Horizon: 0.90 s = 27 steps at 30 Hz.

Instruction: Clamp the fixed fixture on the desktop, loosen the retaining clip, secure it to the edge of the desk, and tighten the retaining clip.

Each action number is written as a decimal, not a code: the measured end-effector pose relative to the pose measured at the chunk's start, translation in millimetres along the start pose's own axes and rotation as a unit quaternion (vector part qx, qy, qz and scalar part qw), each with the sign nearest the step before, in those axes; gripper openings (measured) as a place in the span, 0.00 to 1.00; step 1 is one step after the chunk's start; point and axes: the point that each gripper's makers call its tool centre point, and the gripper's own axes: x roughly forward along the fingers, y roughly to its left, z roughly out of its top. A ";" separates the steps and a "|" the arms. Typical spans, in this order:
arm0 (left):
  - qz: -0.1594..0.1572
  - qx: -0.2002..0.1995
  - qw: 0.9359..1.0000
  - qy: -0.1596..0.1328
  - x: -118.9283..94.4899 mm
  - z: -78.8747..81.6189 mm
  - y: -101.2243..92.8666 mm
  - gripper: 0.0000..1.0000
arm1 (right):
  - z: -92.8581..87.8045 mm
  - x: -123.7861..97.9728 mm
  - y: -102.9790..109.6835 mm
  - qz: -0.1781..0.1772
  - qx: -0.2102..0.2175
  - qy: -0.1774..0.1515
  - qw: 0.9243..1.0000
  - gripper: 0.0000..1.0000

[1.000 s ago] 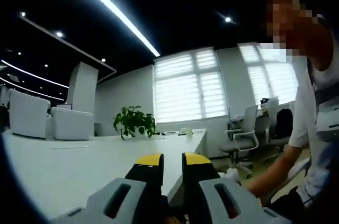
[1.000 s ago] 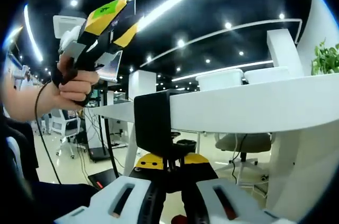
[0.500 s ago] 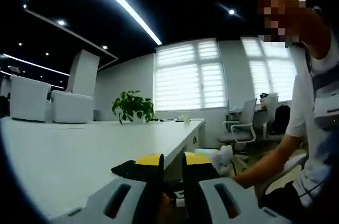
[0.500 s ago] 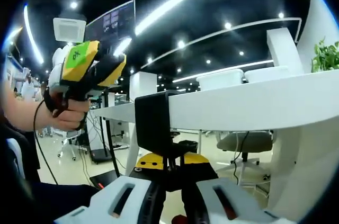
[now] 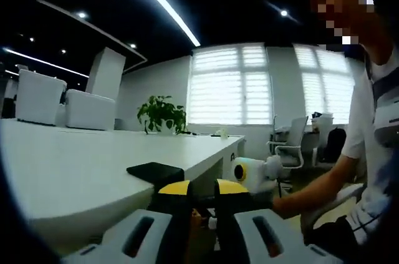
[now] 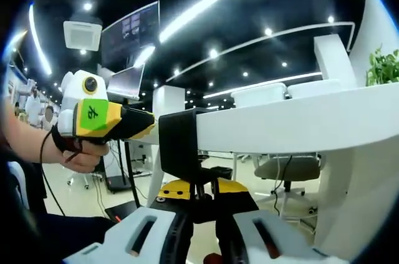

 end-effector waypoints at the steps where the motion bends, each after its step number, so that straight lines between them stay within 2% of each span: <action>1: -0.002 -0.001 1.000 -0.001 0.8 0.1 -1.2 0.15 | 0.2 -0.4 0.0 0.000 -0.003 0.000 1.000 0.11; 10: 0.009 -0.009 1.000 0.005 9.4 -9.1 6.5 0.15 | 0.4 -2.0 -1.2 0.002 0.000 -0.004 1.000 0.12; 11: 0.021 -0.030 0.999 -0.001 9.9 -8.1 11.0 0.15 | 0.4 -2.1 -1.4 0.002 -0.001 -0.005 1.000 0.12; 12: 0.019 -0.036 0.999 -0.010 10.4 -5.5 11.8 0.15 | 0.3 -2.1 -1.3 0.002 0.000 -0.005 1.000 0.13; 16: 0.027 -0.041 0.999 -0.020 9.8 -2.9 17.4 0.12 | -1.4 -2.7 -1.1 0.003 -0.004 -0.003 1.000 0.13; 19: 0.030 -0.036 0.999 -0.013 10.3 -8.7 18.3 0.11 | -1.7 -2.9 -1.6 0.004 -0.007 -0.003 1.000 0.14; 24: 0.037 -0.044 0.998 -0.016 9.8 -14.2 20.6 0.10 | -4.6 -3.6 4.0 0.022 -0.005 -0.004 1.000 0.21; 27: 0.043 -0.039 0.998 -0.022 9.7 -14.6 21.9 0.08 | -11.8 -5.3 7.7 0.021 -0.019 0.013 1.000 0.23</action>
